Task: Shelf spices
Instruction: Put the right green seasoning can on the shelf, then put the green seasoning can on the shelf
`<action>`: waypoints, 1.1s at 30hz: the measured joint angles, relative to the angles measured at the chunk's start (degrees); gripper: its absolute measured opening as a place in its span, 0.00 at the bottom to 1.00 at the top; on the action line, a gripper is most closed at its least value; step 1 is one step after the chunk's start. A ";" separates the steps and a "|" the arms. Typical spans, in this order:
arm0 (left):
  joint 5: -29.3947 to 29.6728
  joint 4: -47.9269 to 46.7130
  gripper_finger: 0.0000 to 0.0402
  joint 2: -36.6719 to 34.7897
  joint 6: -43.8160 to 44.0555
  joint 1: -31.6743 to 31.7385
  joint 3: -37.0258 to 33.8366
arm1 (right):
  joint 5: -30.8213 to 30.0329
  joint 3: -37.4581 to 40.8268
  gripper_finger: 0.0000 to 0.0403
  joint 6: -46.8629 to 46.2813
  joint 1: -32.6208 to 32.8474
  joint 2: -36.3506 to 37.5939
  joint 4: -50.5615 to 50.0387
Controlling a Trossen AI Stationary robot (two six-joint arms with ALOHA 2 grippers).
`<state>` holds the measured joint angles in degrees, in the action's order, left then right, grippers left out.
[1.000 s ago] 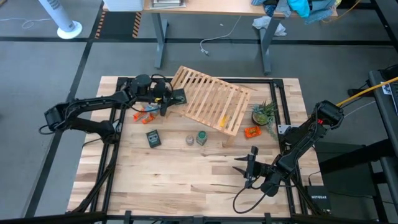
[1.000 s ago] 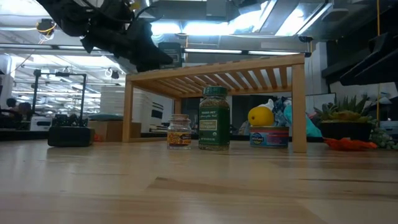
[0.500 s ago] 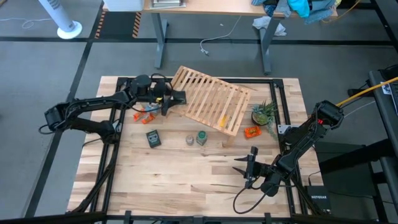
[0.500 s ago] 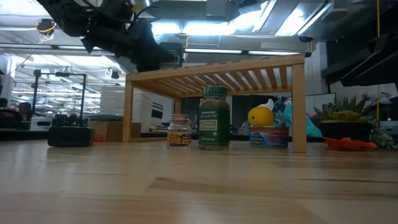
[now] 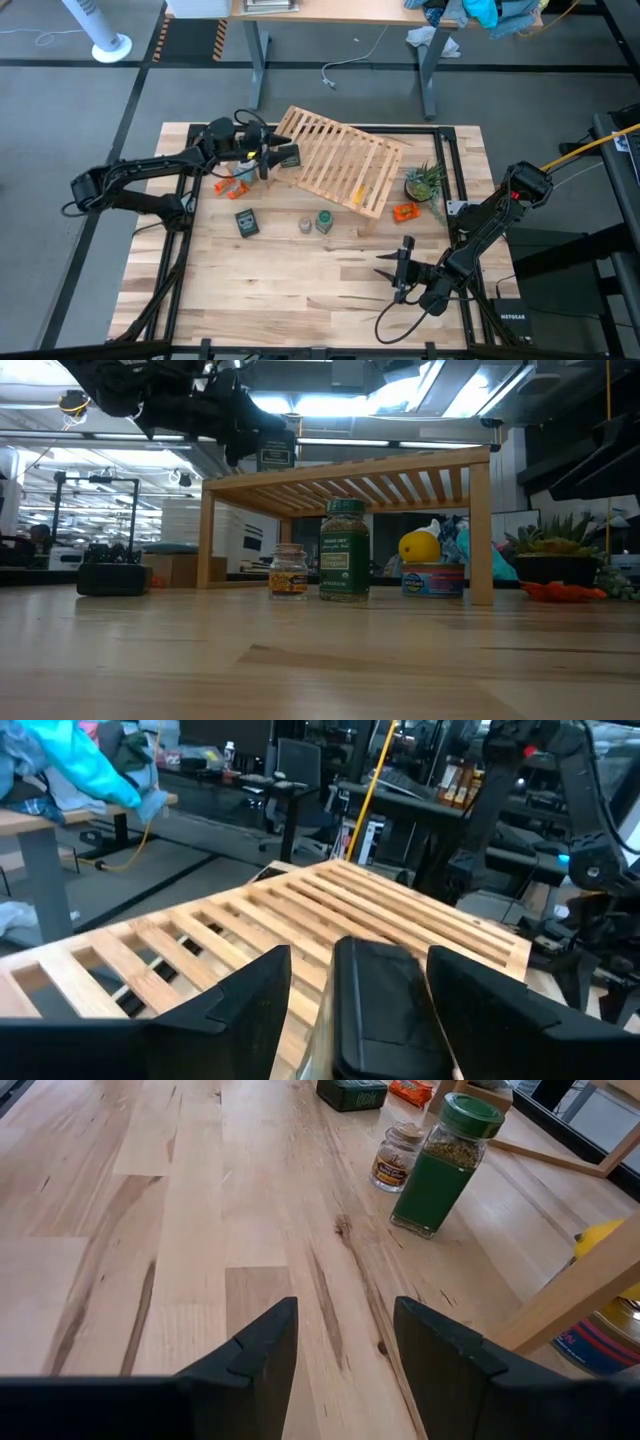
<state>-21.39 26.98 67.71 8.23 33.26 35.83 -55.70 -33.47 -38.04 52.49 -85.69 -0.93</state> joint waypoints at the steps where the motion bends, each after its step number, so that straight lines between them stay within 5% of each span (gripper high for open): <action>1: -0.02 -0.02 0.57 -0.47 0.04 0.00 0.00 | 0.02 -0.01 0.43 -0.01 0.00 0.00 0.00; 9: -0.04 -5.26 0.56 -9.77 0.62 0.00 0.04 | 0.05 0.00 0.43 -0.72 0.00 0.00 0.02; 20: 0.26 -44.53 0.42 -35.36 -2.38 -5.23 0.07 | -0.25 -0.01 0.43 -0.44 0.00 0.00 10.39; 26: 8.86 -65.58 0.30 -44.82 4.20 -12.88 -1.88 | -3.25 -0.01 0.43 0.85 -0.01 0.00 11.85; 33: 16.75 -67.84 0.15 -49.06 15.61 -20.75 -12.43 | -3.24 -0.01 0.43 1.03 -0.01 0.00 11.61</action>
<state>-4.64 -40.86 18.65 23.84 12.51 23.41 -58.94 -33.47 -37.01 52.48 -85.69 10.68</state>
